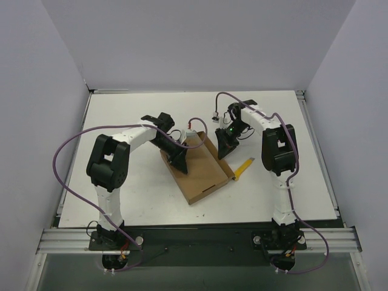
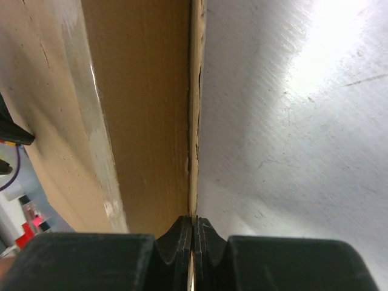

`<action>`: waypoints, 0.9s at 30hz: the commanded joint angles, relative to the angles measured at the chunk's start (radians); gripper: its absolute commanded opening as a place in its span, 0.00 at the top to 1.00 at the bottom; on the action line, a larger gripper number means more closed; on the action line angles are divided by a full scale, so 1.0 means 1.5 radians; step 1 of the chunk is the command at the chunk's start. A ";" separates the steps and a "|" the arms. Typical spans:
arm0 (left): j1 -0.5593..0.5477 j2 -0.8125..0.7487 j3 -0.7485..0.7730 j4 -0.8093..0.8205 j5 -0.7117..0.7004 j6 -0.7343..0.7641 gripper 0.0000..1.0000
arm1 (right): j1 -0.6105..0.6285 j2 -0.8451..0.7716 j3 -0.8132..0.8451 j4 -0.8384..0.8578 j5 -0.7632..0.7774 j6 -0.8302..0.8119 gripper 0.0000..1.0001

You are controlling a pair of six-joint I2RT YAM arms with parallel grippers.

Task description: Unpack the express box

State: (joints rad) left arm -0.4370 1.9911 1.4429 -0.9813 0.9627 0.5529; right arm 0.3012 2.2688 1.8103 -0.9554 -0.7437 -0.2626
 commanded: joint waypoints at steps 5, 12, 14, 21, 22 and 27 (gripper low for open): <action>-0.015 -0.145 0.062 0.049 -0.017 0.009 0.42 | 0.014 -0.159 0.179 -0.077 0.081 0.025 1.00; -0.038 -0.264 0.088 0.238 0.001 -0.167 0.40 | 0.078 -0.246 0.189 -0.121 0.147 0.049 1.00; -0.041 -0.274 0.077 0.248 0.007 -0.179 0.40 | 0.091 -0.275 0.163 -0.121 0.149 0.051 1.00; -0.043 -0.283 -0.055 0.461 -0.006 -0.302 0.40 | 0.114 -0.296 0.153 -0.107 0.144 0.074 1.00; -0.042 -0.277 -0.069 0.488 -0.008 -0.320 0.40 | 0.111 -0.295 0.160 -0.103 0.136 0.083 1.00; -0.054 -0.233 -0.076 0.589 0.006 -0.410 0.41 | 0.100 -0.292 0.163 -0.080 0.099 0.139 1.00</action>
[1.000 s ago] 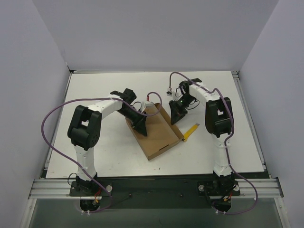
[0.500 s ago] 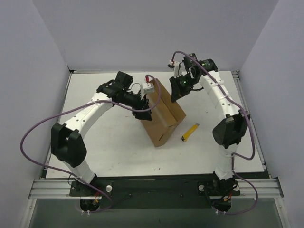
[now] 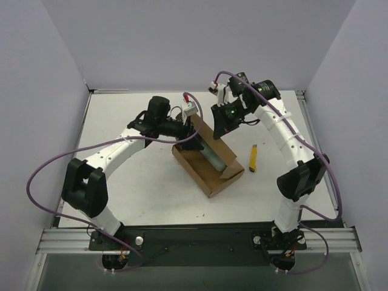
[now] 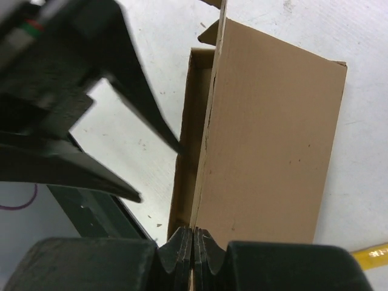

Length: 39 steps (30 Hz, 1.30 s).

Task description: Unpack the express box

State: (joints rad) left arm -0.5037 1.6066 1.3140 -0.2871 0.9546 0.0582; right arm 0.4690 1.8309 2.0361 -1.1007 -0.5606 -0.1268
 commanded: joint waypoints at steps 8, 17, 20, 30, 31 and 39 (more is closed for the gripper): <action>-0.016 0.071 -0.033 0.036 -0.085 0.026 0.40 | -0.126 0.034 0.017 0.068 -0.166 0.180 1.00; -0.026 0.136 0.017 0.007 -0.266 -0.086 0.05 | -0.242 0.049 -0.106 0.097 -0.309 0.243 1.00; -0.027 0.162 0.015 0.021 -0.220 -0.108 0.05 | -0.259 0.039 -0.133 0.100 -0.312 0.243 1.00; -0.005 0.247 0.046 -0.131 -0.126 -0.048 0.14 | -0.346 0.024 -0.190 0.097 -0.324 0.210 1.00; -0.002 0.247 0.054 -0.151 -0.152 -0.043 0.15 | -0.368 0.022 -0.194 0.093 -0.321 0.206 1.00; 0.094 0.248 0.086 -0.247 -0.191 0.037 0.18 | -0.463 0.036 -0.201 0.016 -0.267 0.068 1.00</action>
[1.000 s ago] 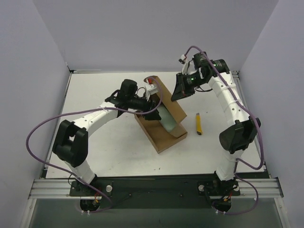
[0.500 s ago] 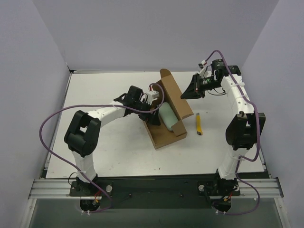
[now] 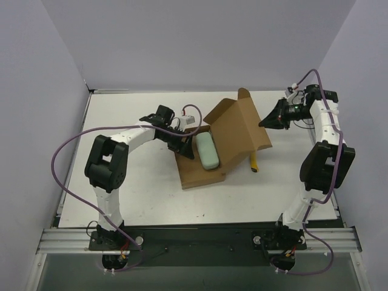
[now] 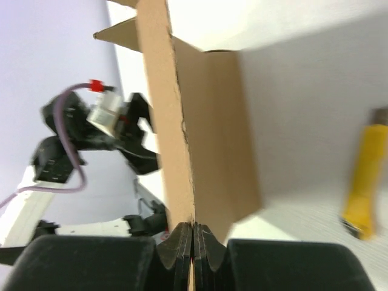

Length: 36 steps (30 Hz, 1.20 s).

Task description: Unpack the express box

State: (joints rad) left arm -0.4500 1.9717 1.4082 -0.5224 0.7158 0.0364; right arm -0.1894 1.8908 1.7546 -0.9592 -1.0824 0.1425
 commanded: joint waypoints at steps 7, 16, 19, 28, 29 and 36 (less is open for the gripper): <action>0.115 0.006 0.054 -0.129 -0.083 0.087 0.19 | -0.003 0.020 -0.061 -0.146 0.179 -0.265 1.00; 0.032 0.019 0.193 -0.174 -0.151 -0.072 0.05 | 0.122 -0.047 -0.182 -0.108 0.214 -0.252 1.00; 0.017 0.045 0.206 -0.188 -0.175 -0.093 0.04 | 0.138 -0.058 -0.188 -0.095 0.201 -0.227 1.00; -0.022 0.062 0.144 -0.166 -0.200 -0.123 0.03 | 0.140 -0.070 -0.179 -0.090 0.194 -0.213 1.00; -0.024 0.066 0.142 -0.165 -0.207 -0.126 0.03 | 0.139 -0.071 -0.181 -0.091 0.192 -0.212 1.00; -0.043 0.078 0.134 -0.178 -0.301 -0.118 0.03 | 0.140 -0.074 -0.184 -0.086 0.187 -0.204 1.00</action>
State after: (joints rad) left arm -0.4915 2.0518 1.6497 -0.7494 0.4057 -0.1349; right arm 0.0189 1.8301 1.4754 -1.0569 -0.7738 -0.1680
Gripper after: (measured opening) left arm 0.969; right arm 0.033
